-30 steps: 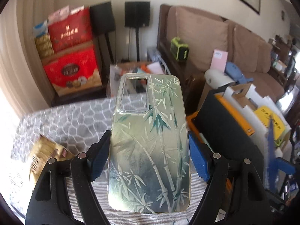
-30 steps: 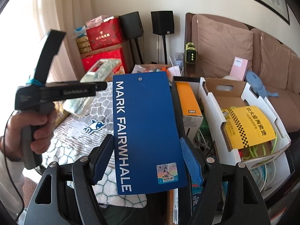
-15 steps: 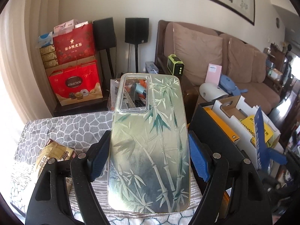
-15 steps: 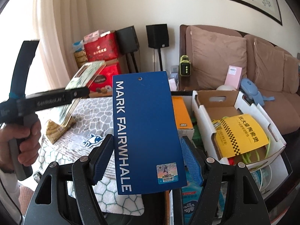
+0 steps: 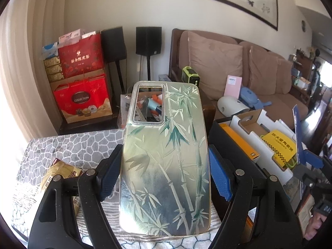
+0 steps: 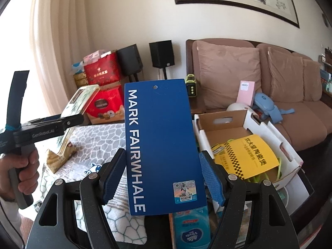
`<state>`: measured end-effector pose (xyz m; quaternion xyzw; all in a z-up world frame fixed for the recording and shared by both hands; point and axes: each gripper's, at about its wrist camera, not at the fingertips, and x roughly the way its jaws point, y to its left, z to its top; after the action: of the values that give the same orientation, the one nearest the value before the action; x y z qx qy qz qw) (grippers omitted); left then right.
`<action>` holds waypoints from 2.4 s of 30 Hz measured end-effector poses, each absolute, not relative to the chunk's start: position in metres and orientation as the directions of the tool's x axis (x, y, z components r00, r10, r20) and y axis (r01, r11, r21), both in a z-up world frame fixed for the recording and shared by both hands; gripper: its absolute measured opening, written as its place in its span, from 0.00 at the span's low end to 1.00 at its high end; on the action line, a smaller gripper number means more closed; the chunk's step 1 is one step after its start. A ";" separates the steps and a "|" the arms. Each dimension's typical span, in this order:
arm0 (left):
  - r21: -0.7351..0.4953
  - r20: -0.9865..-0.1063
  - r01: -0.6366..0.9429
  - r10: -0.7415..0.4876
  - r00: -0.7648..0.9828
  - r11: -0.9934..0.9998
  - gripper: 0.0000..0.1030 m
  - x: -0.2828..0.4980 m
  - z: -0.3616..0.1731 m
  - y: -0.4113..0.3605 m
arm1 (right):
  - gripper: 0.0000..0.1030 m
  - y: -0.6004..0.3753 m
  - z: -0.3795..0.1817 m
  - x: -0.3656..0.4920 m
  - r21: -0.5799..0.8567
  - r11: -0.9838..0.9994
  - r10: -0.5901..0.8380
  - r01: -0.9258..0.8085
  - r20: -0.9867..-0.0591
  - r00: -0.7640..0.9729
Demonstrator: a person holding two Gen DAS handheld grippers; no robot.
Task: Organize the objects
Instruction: 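Carry the phone case and blue card toward the cardboard box with both tools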
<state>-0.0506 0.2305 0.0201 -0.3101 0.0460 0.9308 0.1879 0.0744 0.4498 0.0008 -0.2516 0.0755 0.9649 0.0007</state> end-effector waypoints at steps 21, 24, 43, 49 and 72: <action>-0.005 -0.565 -0.428 0.356 -0.744 -0.904 0.74 -0.033 0.021 0.262 | 0.71 0.497 0.005 0.100 0.192 -0.965 0.108 -0.181 -0.338 -0.935; 0.000 -0.560 -0.430 0.356 -0.748 -0.903 0.74 -0.031 0.020 0.264 | 0.71 0.505 0.000 0.100 0.209 -0.956 0.132 -0.207 -0.323 -0.937; -0.032 -0.411 -0.587 0.546 -0.730 -0.809 0.74 0.010 0.032 0.300 | 0.71 0.529 -0.003 0.113 0.230 -0.925 0.242 -0.301 -0.253 -0.937; -0.067 -0.420 -0.613 0.580 -0.698 -0.787 0.74 0.010 0.034 0.308 | 0.71 0.534 -0.004 0.114 0.232 -0.922 0.253 -0.310 -0.246 -0.936; -0.114 -0.431 -0.700 0.670 -0.605 -0.705 0.74 0.022 0.034 0.362 | 0.71 0.579 -0.021 0.122 0.284 -0.887 0.281 -0.364 -0.293 -0.914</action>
<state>0.0221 0.3621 0.0335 -0.2264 0.0331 0.8953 0.3823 0.1217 0.5795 -0.0209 -0.1230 0.1686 0.9636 0.1671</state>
